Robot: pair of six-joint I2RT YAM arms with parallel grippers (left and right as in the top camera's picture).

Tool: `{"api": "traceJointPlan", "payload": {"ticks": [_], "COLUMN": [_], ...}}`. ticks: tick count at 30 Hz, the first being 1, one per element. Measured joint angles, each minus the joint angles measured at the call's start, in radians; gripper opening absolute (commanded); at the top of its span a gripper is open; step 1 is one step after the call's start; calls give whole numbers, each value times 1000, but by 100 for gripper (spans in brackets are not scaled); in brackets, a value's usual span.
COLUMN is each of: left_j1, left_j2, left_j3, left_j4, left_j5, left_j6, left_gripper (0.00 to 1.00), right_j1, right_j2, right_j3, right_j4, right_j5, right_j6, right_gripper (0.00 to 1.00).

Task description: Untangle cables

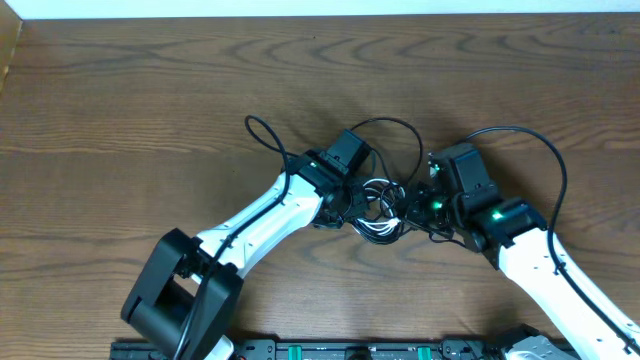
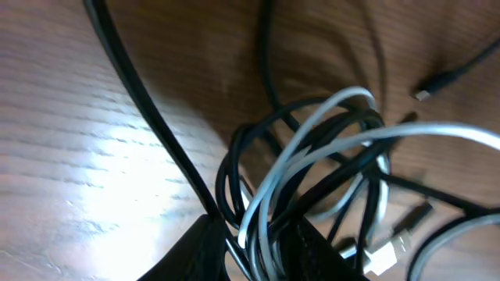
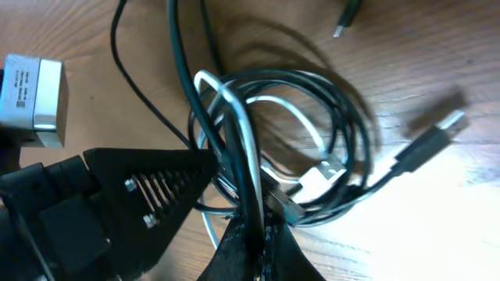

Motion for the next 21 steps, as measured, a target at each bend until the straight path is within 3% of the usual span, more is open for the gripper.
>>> {"api": "traceJointPlan", "payload": {"ticks": [7, 10, 21], "left_j1": [-2, -2, 1], "left_j2": [3, 3, 3], "left_j3": [0, 0, 0], "left_j4": [4, 7, -2], "left_j5": [-64, -83, -134], "left_j6": [0, 0, 0], "left_gripper": [29, 29, 29], "right_j1": [-80, -123, -184], "right_j2": [0, 0, 0], "right_j3": [0, 0, 0], "right_j4": [-23, -31, -44], "right_j5": [-74, -102, -110], "right_j6": [-10, -22, -55], "right_gripper": [2, 13, 35]}}
